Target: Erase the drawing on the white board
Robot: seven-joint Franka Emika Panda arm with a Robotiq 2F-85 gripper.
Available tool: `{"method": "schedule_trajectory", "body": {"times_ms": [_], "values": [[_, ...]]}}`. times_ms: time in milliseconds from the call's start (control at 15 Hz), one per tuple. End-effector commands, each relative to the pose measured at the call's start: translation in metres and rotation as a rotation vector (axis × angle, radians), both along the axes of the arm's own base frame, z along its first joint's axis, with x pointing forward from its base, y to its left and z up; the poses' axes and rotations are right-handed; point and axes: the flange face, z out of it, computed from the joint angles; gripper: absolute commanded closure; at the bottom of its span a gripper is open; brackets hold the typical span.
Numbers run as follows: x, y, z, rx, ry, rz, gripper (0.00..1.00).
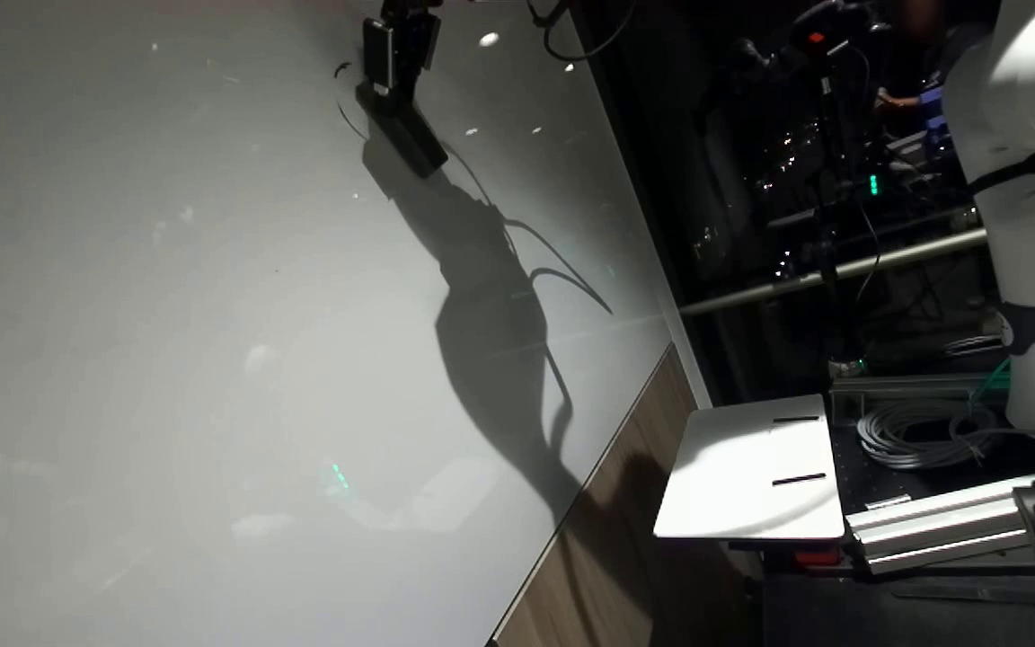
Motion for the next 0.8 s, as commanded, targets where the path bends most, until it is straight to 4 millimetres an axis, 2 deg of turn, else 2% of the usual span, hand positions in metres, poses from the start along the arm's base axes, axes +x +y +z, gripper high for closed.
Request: {"method": "schedule_trajectory", "body": {"times_ms": [0, 200, 533, 733], "values": [[0.046, -0.059, -0.014, -0.032, -0.03, -0.06, 0.7], [0.046, -0.061, -0.021, -0.018, -0.011, -0.076, 0.7], [0.02, -0.018, -0.024, 0.013, 0.006, -0.035, 0.7], [0.011, -0.001, -0.031, 0.015, 0.016, -0.017, 0.7]]}}
